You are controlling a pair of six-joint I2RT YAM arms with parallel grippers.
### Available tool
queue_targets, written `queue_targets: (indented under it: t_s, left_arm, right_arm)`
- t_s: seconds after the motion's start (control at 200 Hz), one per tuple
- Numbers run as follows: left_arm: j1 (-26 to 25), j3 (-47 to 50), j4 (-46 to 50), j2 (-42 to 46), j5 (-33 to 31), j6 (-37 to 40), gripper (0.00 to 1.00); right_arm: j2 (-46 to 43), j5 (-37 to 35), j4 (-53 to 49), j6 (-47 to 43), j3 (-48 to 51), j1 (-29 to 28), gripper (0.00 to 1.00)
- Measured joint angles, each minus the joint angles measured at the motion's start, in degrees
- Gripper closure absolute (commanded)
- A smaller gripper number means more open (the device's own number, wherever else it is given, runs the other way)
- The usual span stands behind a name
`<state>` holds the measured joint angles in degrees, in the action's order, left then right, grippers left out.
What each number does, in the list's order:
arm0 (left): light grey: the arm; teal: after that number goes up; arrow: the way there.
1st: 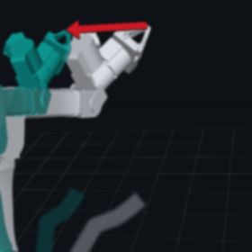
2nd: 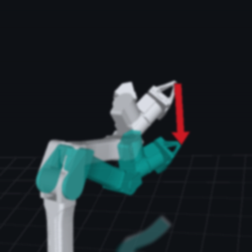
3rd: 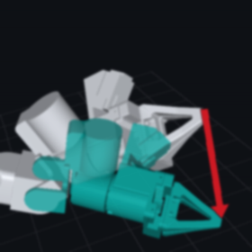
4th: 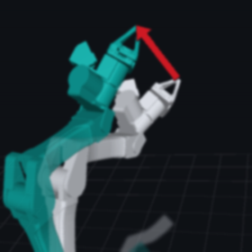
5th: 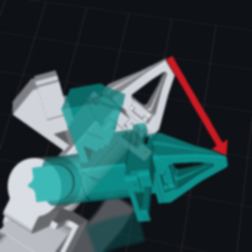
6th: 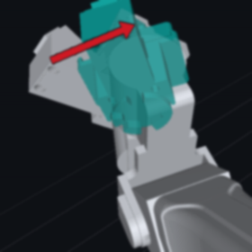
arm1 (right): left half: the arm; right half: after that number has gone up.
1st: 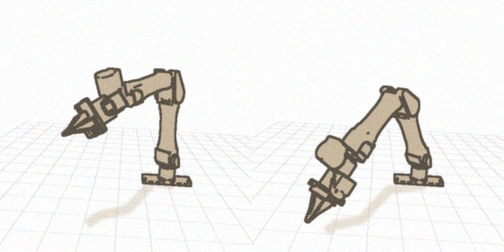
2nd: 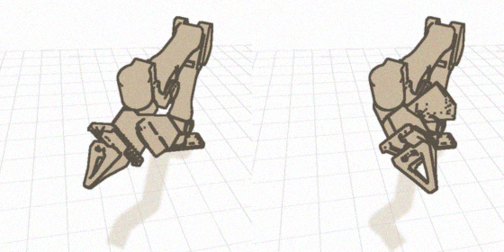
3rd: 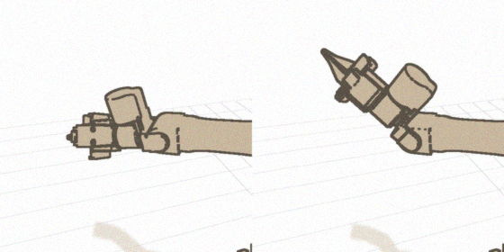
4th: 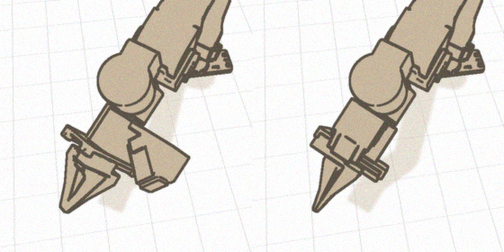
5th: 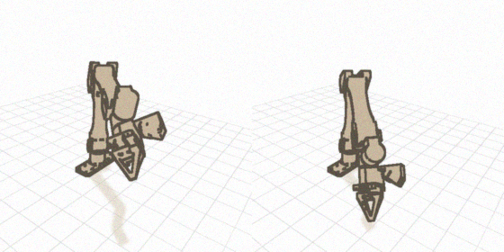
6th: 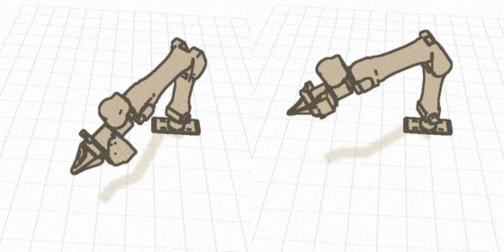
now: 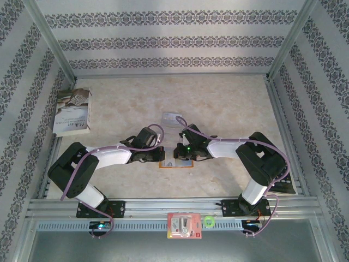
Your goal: Take the credit cards out of the card holder
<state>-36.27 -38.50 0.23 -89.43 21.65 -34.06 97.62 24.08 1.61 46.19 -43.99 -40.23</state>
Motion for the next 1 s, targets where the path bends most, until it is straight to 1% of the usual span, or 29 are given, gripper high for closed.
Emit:
queue_targets:
  t_s: [0.235,0.42,0.455,0.48,0.515,0.565,0.725,0.809,0.999]
  left_arm:
    - [0.00,0.42,-0.76,0.00,0.66,-0.02,1.00]
    - [0.37,0.50,-0.94,0.00,0.98,-0.02,1.00]
    - [0.39,0.50,-0.94,0.00,1.03,0.00,1.00]
    - [0.39,0.50,-0.94,0.00,1.03,0.00,1.00]
    - [0.39,0.50,-0.94,0.02,1.03,0.00,1.00]
    - [0.39,0.50,-0.94,0.00,1.03,0.00,1.00]
    - [0.92,0.63,-1.18,-0.15,1.95,-0.02,1.00]
    - [1.16,0.87,-1.64,-0.20,2.49,-0.04,1.00]
    - [1.44,1.05,-2.01,-0.22,3.02,-0.02,1.00]
  right_arm:
    - [-2.60,-2.19,0.76,0.13,2.34,0.28,1.00]
    - [-5.42,-4.13,-2.10,-0.09,4.00,0.74,1.00]
    - [-5.97,-4.26,-2.62,-0.35,4.00,0.74,0.89]
    - [-6.29,-4.26,-2.89,-0.50,4.00,0.74,0.83]
    - [-6.80,-4.02,-3.04,-1.01,4.00,0.76,0.79]
    - [-7.48,-2.78,-2.99,-1.68,3.98,0.76,0.78]
    - [-7.72,1.99,-1.90,-2.29,2.62,0.74,0.78]
    - [-6.64,3.96,-0.90,-2.45,1.55,0.74,0.81]
    - [-3.54,5.53,0.17,-2.45,1.18,1.38,0.81]
